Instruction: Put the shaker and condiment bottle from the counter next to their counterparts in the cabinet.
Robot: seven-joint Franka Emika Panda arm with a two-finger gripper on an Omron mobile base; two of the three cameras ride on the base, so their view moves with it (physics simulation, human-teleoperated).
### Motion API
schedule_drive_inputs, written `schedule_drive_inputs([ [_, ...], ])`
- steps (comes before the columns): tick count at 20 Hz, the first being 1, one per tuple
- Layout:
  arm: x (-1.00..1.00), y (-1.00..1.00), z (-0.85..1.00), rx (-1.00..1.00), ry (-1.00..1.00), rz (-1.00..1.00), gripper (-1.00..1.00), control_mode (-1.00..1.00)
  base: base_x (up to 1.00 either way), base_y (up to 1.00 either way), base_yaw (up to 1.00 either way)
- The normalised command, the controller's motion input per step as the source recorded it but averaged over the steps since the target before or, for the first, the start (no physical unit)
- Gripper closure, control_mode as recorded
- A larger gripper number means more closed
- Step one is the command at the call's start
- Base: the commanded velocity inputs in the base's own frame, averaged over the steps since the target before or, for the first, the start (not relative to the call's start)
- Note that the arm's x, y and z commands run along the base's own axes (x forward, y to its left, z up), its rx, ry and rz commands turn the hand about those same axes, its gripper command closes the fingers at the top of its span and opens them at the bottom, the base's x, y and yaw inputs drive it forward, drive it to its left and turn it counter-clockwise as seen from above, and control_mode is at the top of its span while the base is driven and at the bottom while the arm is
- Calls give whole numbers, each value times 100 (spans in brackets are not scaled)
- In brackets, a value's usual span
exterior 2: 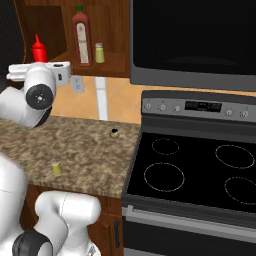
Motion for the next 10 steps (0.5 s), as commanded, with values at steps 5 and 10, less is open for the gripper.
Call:
schedule_drive_inputs([
  [5, 48, -1, 8, 0, 0, 0, 100, -100, 0, 0, 0],
  [10, 60, 0, 0, 0, 0, 0, 100, -100, 0, 0, 0],
])
